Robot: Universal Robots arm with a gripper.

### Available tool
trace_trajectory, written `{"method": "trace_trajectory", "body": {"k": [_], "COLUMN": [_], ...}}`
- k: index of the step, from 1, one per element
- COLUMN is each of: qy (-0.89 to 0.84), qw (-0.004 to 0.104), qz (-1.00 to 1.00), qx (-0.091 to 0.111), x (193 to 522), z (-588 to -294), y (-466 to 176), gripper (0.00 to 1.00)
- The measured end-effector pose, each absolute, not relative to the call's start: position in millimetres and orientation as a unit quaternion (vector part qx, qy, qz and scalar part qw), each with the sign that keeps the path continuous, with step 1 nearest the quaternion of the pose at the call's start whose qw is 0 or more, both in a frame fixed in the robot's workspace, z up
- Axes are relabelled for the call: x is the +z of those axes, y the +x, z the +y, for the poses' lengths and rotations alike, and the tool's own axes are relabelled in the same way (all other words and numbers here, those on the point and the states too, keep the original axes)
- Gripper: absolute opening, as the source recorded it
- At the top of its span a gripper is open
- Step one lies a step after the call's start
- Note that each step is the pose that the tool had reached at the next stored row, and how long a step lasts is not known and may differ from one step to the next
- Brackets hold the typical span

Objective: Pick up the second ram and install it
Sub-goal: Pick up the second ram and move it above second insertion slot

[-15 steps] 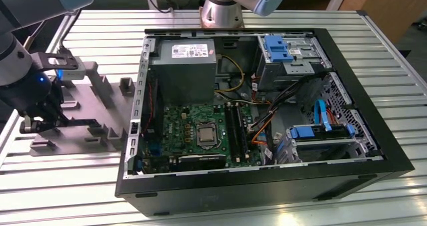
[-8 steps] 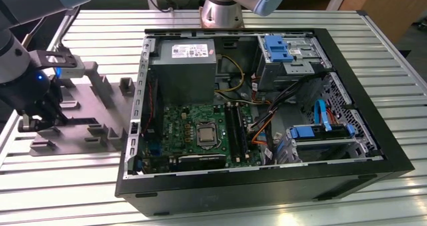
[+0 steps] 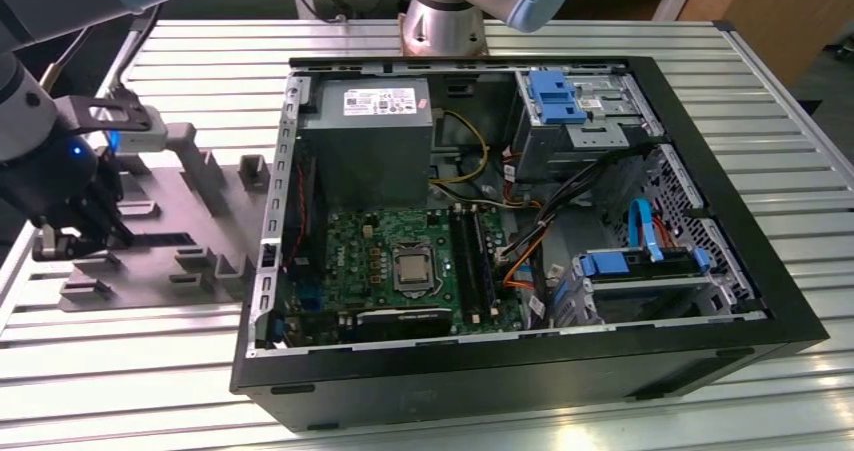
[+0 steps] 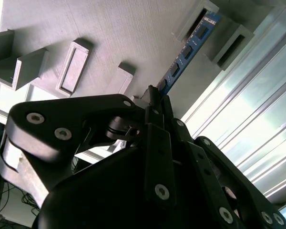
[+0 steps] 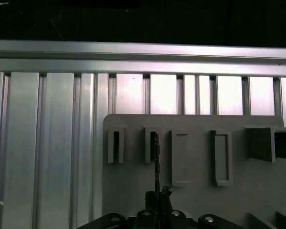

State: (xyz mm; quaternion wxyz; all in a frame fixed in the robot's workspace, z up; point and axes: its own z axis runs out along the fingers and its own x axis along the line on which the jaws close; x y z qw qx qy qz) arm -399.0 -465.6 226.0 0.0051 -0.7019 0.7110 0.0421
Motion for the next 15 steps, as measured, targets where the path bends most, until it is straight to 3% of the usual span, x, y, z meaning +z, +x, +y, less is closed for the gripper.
{"method": "trace_trajectory", "body": {"k": [15], "qy": [-0.702], "qw": [0.005], "qz": [0.711], "qx": [0.042], "x": [237.6], "z": [-465.4], "y": [-399.0], "gripper": [0.14]}}
